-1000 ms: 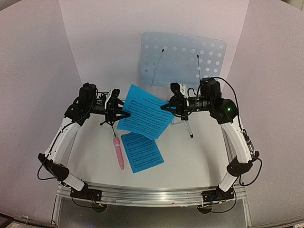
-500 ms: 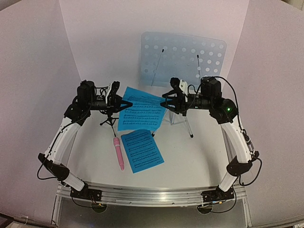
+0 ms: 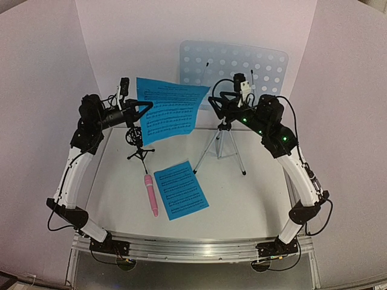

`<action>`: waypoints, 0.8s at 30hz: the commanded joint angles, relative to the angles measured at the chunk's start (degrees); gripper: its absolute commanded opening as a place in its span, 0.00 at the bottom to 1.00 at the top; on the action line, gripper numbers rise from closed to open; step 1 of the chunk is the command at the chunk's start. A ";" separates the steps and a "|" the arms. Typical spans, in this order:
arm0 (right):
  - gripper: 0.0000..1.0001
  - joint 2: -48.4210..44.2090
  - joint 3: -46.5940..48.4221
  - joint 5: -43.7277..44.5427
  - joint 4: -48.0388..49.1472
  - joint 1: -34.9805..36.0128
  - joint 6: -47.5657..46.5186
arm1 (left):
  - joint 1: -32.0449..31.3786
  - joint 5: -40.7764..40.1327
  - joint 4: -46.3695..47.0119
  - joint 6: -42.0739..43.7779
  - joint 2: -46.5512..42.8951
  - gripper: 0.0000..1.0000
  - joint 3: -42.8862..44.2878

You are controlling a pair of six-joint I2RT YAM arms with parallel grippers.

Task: Set up the instrument practice props

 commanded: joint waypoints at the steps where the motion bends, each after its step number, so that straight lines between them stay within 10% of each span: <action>1: 0.59 2.45 2.92 9.90 6.44 0.06 6.66 | 1.72 -4.13 1.23 -8.20 0.41 0.00 5.48; 24: 0.49 19.14 13.03 11.03 19.86 0.08 13.91 | 7.83 -13.90 -1.58 -16.37 9.60 0.00 21.87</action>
